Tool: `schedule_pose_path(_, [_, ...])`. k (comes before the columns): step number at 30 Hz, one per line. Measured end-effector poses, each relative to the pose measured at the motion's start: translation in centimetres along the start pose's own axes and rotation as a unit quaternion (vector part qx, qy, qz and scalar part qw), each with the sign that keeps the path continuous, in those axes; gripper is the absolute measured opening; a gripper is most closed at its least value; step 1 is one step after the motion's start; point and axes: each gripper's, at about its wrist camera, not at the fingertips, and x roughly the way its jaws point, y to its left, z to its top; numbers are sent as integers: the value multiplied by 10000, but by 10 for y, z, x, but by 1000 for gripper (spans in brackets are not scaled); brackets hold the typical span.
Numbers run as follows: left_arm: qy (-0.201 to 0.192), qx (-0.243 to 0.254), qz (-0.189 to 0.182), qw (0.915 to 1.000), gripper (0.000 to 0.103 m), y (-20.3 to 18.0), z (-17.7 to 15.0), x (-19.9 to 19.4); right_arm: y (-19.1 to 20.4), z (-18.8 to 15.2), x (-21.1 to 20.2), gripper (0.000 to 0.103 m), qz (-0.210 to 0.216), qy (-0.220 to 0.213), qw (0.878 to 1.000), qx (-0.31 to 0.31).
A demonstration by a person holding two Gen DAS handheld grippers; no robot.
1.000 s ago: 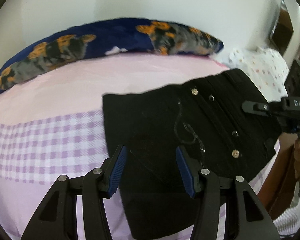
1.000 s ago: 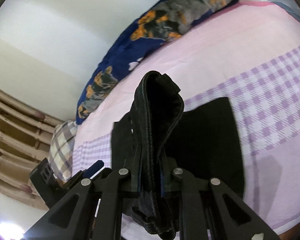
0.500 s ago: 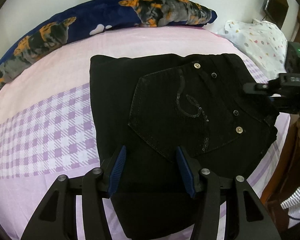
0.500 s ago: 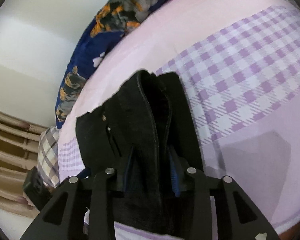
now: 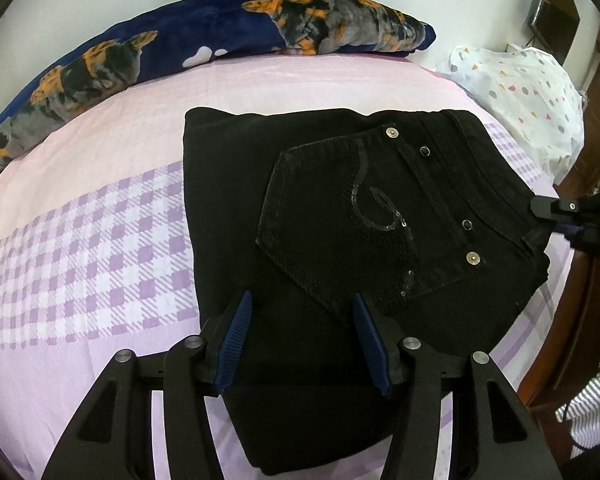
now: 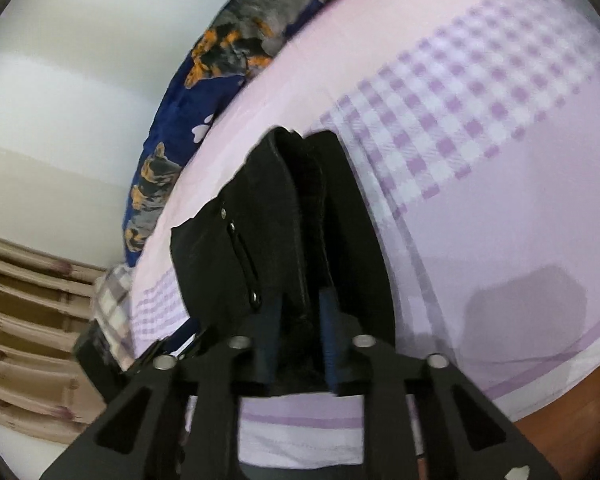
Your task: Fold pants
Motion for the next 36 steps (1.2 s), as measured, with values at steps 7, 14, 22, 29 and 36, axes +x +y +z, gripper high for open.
schedule_pose_path(7, [90,-175,-297,9994,54,6,0,-14,33,-11,-36,10,76,-396,9982,-450])
schedule_pose_path(14, [423,-35,-224,9988,54,6,-14,-5,-11,-32,-3,10,-586,-30,9979,-282])
schedule_pose_path(22, [422,-10,-140,9990,54,1,-14,-4,1,-13,-9,40,-806,-63,9954,-519])
schedule_pose_path(29, [411,14,-93,9991,54,0,-14,-3,-3,34,12,44,-398,-135,9985,-337])
schedule_pose_path(36, [420,78,-2,9991,54,-2,-13,-2,-4,53,44,28,-204,-135,9994,-244])
